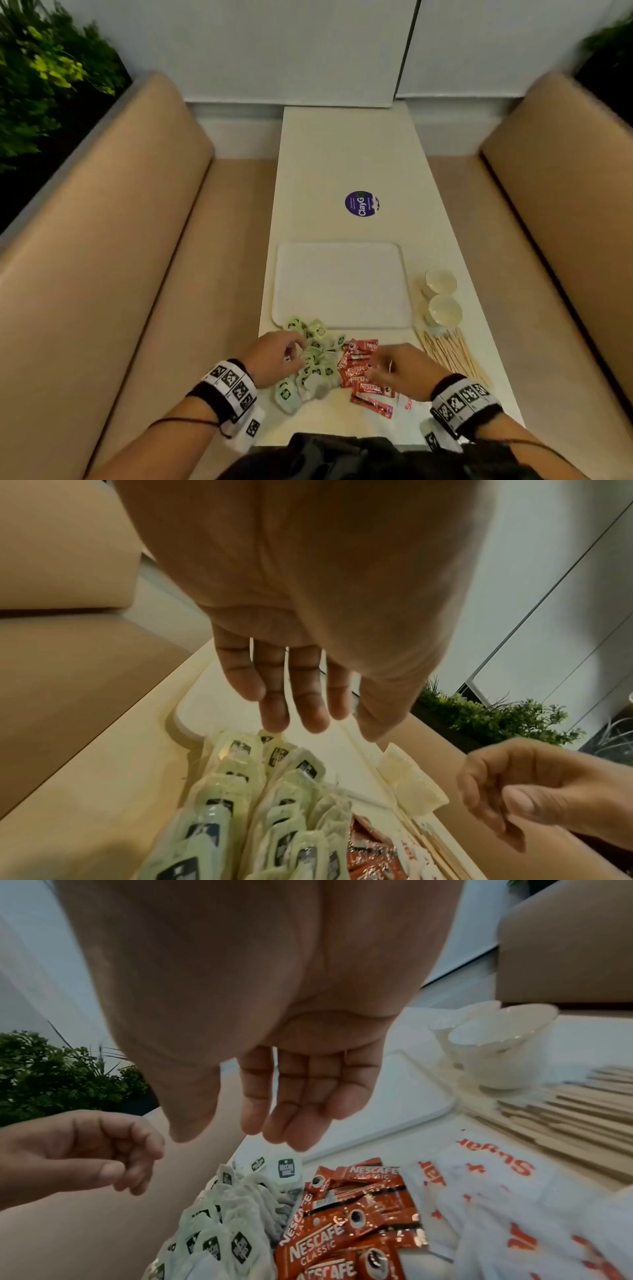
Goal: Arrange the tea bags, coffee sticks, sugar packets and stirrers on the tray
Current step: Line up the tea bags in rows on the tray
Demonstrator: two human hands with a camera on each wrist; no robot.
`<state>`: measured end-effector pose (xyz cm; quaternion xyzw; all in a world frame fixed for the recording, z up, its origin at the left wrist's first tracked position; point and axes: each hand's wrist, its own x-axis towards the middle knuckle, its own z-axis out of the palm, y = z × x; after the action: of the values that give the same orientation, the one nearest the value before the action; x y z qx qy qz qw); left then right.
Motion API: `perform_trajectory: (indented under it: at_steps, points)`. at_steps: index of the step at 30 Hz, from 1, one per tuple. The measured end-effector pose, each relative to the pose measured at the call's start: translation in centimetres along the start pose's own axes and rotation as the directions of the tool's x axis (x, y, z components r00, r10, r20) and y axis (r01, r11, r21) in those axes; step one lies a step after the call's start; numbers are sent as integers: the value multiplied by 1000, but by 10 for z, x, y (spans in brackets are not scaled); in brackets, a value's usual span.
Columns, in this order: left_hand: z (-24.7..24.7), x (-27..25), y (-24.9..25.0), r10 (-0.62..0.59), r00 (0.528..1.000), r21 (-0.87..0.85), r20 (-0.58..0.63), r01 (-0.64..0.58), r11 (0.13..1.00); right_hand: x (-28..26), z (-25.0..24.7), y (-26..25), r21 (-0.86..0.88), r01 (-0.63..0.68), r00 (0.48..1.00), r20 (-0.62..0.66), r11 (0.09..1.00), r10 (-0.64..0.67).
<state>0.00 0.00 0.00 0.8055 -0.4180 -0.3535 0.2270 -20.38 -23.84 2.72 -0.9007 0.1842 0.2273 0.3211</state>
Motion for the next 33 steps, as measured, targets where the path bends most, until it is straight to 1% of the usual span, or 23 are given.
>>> perform_trajectory:
  at_steps: [3, 5, 10, 13, 17, 23, 28, 33]
  points:
    - [0, 11, -11, -48, 997, 30, -53, 50, 998, 19, 2, -9, 18, 5, 1000, -26, 1000, -5]
    - [4, 17, -16, -68, 995, 33, -67, 70, 997, 31, 4, -16, 23, 6, 999, -33, 1000, -5]
    - [11, 28, -22, -35, 998, 81, -53, 39, 996, 58, 13, -30, -33, -36, 998, -62, 999, 34]
    - [15, 34, -20, -18, 999, 88, -34, 21, 996, 67, 25, -35, -61, -21, 999, -43, 998, 19]
    - [17, 41, -19, -13, 999, 90, -34, 16, 996, 76, 40, -38, -80, -37, 999, -30, 996, 34]
    - [23, 49, -13, -20, 1000, 67, 10, 19, 998, 93, 55, -39, -80, -34, 996, -85, 996, 27]
    - [21, 51, -15, -35, 999, 39, 20, 34, 999, 102, 56, -38, -103, -13, 998, -67, 995, 6]
    - [22, 52, -18, -32, 999, -3, 34, 32, 999, 103, 56, -30, -94, 11, 996, -86, 996, -19]
